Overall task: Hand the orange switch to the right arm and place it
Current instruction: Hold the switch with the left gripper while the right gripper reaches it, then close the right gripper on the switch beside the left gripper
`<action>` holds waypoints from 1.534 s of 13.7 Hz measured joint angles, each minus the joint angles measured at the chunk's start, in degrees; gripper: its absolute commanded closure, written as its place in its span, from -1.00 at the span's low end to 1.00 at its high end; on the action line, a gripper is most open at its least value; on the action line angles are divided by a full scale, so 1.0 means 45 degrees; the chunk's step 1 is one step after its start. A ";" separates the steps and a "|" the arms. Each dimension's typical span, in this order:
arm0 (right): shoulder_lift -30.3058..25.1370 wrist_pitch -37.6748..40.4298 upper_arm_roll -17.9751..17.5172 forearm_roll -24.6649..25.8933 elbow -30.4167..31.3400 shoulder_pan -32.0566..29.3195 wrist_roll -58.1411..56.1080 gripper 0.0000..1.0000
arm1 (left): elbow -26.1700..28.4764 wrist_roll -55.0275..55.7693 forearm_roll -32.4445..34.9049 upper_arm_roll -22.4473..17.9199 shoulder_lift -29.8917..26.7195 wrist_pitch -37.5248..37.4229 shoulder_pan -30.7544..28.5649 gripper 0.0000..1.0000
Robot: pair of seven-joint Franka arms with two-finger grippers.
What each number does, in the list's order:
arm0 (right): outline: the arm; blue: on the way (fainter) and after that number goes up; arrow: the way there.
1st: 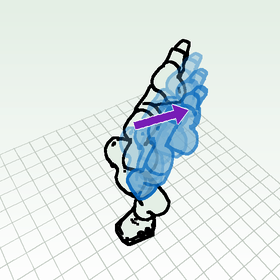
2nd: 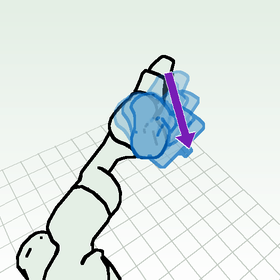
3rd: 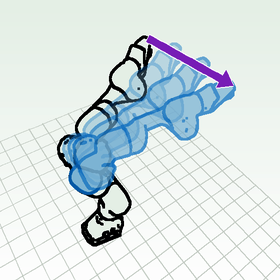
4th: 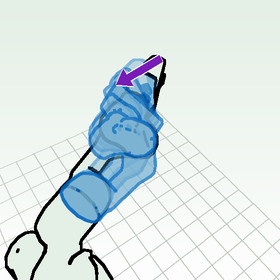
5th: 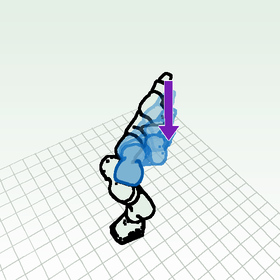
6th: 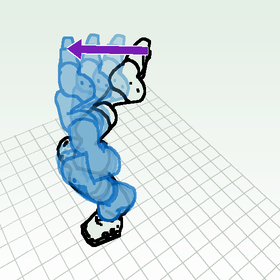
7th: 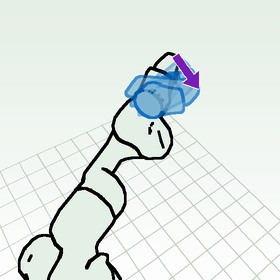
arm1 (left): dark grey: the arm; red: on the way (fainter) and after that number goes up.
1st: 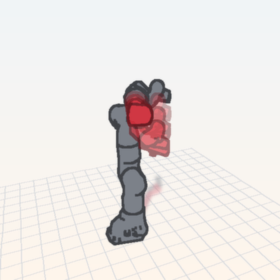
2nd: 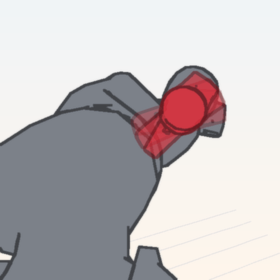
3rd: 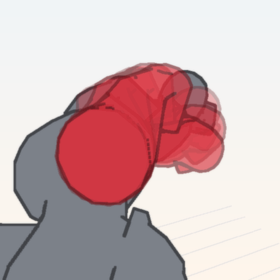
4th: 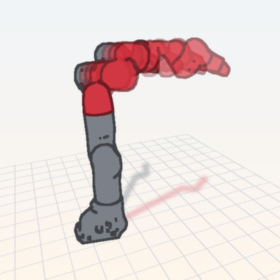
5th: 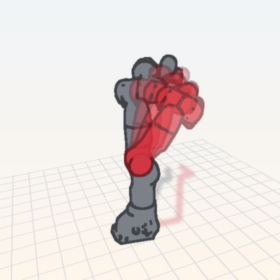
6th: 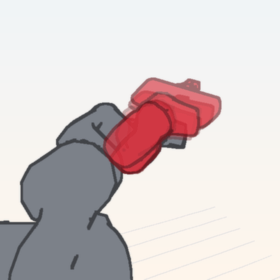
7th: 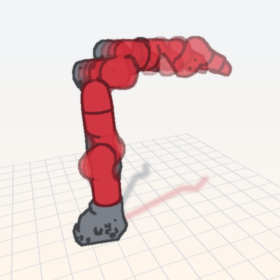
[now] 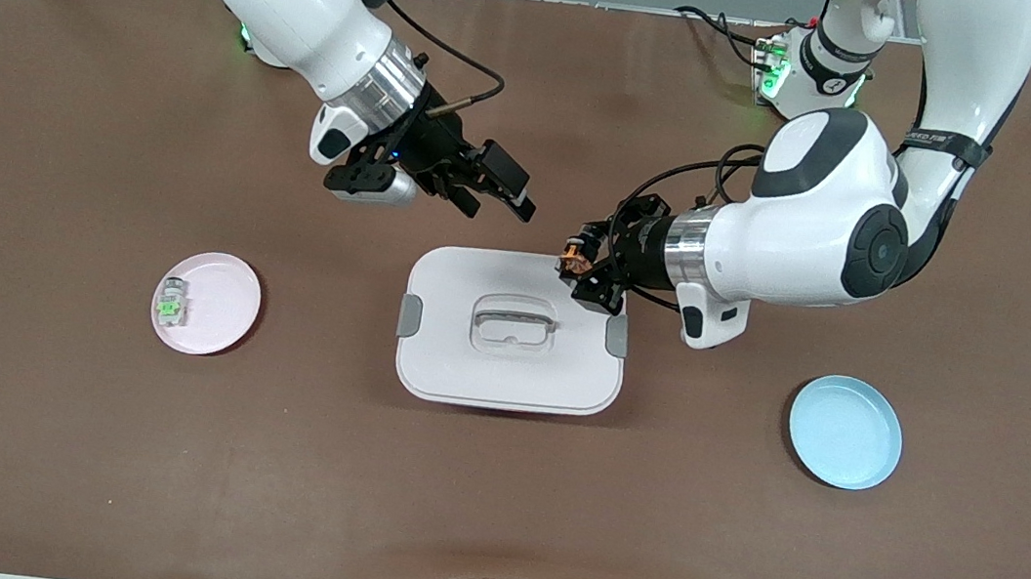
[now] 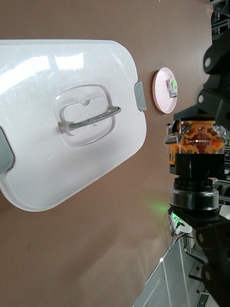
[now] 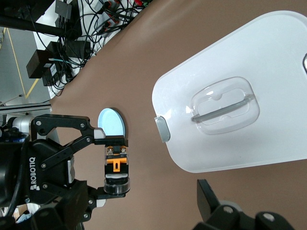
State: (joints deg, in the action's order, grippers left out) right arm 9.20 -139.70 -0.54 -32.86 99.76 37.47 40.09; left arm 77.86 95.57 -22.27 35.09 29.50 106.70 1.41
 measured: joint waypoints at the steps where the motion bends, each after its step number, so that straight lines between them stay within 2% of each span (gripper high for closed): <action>1: 0.0155 0.0000 0.0000 -0.0003 -0.0154 0.0029 0.0001 -1.00 | 0.0000 0.0001 0.0000 -0.0001 0.0000 0.0000 0.0001 1.00; 8: 0.1374 -0.1438 0.0001 -0.0095 -0.0665 0.0670 0.0254 -1.00 | 0.0002 0.0046 0.0010 -0.0002 0.0099 0.0000 0.0185 1.00; 12: 0.2037 -0.1523 0.0002 -0.0096 -0.1265 0.0855 0.0637 -1.00 | 0.0003 0.0109 0.0025 -0.0011 0.0177 0.0000 0.0319 1.00; 21: 0.2205 -0.1515 0.0049 -0.0047 -0.1368 0.0927 0.0655 -1.00 | 0.0053 0.0133 0.0165 -0.0064 0.0195 0.0000 0.0339 1.00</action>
State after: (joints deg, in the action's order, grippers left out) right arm 19.13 -146.52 -0.32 -33.07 93.60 41.64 43.03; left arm 78.10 96.17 -21.52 34.80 30.38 106.70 2.93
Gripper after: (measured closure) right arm 0.000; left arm 0.273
